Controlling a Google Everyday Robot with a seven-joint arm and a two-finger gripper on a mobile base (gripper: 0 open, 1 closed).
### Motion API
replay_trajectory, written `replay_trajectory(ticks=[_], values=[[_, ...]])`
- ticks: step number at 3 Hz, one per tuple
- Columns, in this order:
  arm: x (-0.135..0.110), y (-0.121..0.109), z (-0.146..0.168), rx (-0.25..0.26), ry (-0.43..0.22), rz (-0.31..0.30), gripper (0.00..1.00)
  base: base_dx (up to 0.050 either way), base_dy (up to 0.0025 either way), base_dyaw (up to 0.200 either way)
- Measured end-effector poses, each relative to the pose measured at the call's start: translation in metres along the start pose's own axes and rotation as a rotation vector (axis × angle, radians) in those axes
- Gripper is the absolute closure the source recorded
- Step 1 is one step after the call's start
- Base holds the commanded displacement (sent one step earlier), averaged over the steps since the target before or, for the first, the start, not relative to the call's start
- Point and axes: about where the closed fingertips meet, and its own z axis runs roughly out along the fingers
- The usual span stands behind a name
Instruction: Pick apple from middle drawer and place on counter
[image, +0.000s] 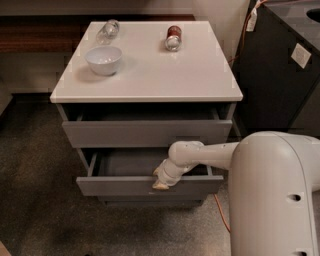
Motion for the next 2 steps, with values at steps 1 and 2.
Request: replay_trajectory(ticks=[1,2], values=[[-0.0112,0.0273,0.006,-0.045,-0.012,-0.03,1.0,0.0,0.0,0.0],[-0.0119,0.0271,0.0037,-0.045,-0.012,-0.03,1.0,0.0,0.0,0.0]])
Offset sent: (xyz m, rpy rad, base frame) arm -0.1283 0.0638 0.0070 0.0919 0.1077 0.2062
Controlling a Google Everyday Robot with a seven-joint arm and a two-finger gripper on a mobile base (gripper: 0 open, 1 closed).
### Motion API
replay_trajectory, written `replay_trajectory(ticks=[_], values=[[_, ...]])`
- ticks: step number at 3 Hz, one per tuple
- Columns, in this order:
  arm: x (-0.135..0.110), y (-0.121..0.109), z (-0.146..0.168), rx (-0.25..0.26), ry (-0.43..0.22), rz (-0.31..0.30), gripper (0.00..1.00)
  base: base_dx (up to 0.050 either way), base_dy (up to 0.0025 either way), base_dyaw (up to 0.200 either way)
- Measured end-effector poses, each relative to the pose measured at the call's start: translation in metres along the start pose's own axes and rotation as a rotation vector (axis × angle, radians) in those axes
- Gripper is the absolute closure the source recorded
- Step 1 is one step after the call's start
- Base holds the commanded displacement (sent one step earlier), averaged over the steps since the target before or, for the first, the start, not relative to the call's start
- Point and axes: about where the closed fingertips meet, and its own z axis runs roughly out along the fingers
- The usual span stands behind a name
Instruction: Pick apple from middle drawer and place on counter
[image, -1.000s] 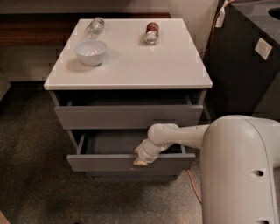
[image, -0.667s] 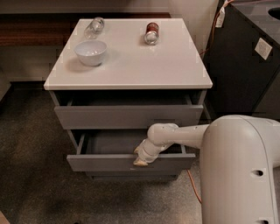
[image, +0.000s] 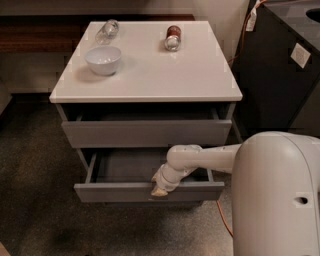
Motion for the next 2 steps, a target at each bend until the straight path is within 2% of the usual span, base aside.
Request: replay_trajectory(ticks=[1,2], values=[[-0.0038,0.0126,0.0012,-0.018,-0.011,-0.01,1.0,0.0,0.0,0.0],[-0.0035,0.0125,0.0011,-0.018,-0.011,-0.01,1.0,0.0,0.0,0.0]])
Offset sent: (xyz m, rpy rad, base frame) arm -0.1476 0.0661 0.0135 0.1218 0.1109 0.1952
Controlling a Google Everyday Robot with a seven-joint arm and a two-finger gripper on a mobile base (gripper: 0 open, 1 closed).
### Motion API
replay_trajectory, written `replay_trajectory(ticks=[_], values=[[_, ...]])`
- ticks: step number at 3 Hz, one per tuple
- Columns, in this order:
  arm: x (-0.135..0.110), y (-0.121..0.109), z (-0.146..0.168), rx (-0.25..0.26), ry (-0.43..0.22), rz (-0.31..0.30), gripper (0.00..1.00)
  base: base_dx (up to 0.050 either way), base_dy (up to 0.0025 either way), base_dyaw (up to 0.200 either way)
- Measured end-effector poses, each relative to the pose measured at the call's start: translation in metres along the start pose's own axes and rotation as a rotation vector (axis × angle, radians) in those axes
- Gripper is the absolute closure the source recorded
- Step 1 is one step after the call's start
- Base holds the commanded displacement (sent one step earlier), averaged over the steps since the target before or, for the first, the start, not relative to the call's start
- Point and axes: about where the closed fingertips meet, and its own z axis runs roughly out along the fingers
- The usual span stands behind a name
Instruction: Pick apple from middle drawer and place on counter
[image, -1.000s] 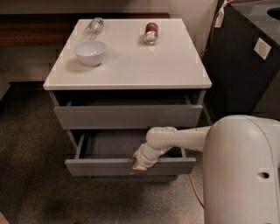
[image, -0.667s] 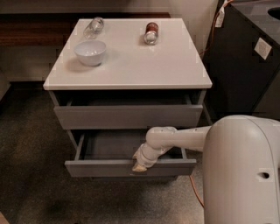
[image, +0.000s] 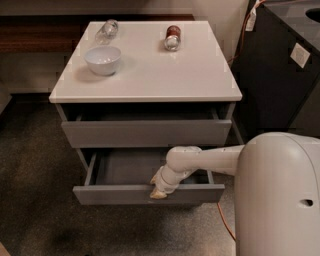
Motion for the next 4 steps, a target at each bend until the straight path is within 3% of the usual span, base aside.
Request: replay_trajectory(ticks=[4], values=[[0.0006,0.0001,-0.0003,0.0,0.0,0.0,1.0,0.0,0.0,0.0]])
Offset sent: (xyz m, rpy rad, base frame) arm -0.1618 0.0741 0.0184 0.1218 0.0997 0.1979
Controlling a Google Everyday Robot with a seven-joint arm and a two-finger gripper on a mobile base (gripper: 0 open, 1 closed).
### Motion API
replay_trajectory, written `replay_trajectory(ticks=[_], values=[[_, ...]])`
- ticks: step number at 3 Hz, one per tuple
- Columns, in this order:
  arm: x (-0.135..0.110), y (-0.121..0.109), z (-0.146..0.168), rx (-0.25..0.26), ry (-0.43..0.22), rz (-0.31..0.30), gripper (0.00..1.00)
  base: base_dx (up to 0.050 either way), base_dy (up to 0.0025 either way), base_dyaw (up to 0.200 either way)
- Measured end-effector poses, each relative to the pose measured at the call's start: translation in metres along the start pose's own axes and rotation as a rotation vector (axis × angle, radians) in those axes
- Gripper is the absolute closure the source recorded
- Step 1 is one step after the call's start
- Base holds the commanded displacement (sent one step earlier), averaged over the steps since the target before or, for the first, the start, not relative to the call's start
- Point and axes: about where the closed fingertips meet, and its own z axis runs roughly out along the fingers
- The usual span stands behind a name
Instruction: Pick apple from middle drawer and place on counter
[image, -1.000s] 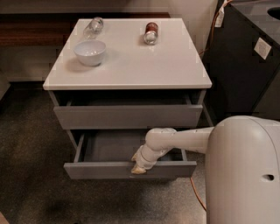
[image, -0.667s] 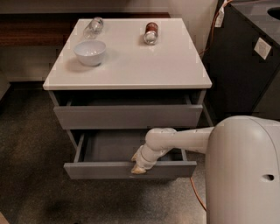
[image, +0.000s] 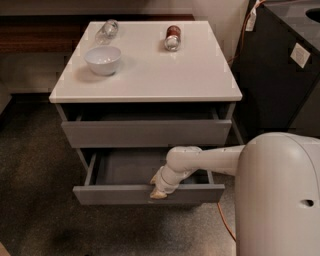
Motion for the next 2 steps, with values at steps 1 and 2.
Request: replay_trajectory(ticks=[1,2], values=[[-0.0034,0.0083,0.0007,-0.009,-0.006,-0.007,0.83,0.0,0.0,0.0],[-0.0027,0.0082,0.0003,-0.009,-0.006,-0.007,0.59,0.0,0.0,0.0]])
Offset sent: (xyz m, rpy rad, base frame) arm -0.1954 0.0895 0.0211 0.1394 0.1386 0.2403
